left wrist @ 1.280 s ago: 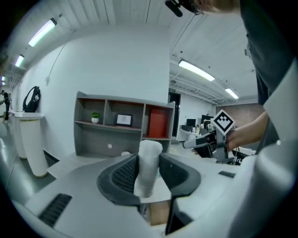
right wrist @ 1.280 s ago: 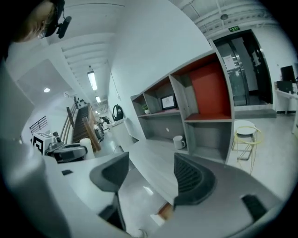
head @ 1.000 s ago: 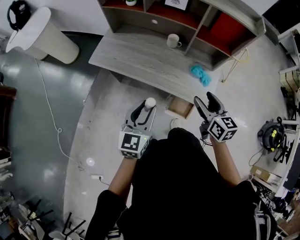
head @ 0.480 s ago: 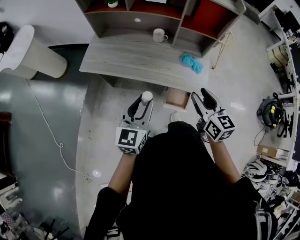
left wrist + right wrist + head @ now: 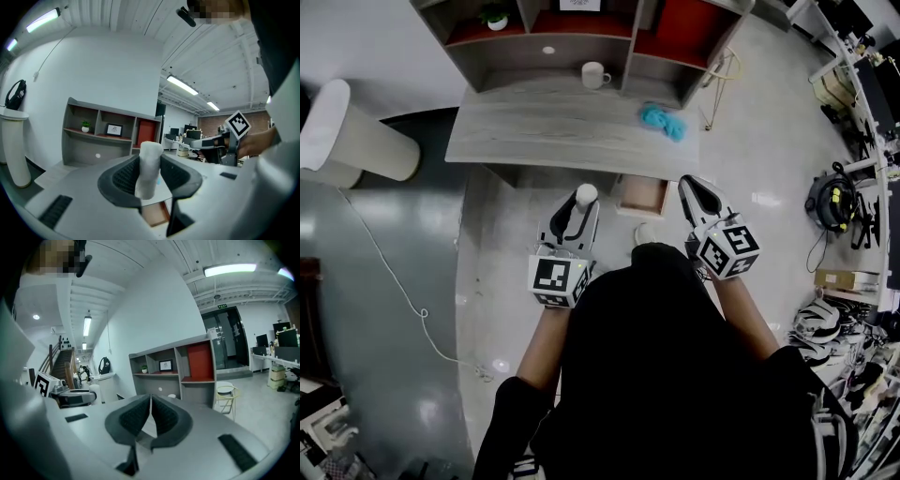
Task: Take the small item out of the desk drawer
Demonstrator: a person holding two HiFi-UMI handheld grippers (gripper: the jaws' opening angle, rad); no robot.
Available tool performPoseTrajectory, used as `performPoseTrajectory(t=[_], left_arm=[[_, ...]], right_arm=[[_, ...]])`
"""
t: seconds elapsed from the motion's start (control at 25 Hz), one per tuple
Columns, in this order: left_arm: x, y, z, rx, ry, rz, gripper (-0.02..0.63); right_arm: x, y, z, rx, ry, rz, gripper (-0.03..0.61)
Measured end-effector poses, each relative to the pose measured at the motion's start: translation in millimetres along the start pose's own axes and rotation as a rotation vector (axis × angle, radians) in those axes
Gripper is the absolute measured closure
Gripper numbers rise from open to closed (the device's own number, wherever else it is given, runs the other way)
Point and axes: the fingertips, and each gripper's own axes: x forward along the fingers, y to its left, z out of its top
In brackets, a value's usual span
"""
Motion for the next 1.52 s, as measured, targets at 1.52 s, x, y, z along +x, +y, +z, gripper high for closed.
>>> performPoseTrajectory(t=[1.52], left_arm=[[66,-14,-15,-0.063,0.064,-0.045,0.477]], right_arm=[[-6,-73,-18,-0.001,0.033,-0.096,0.578]])
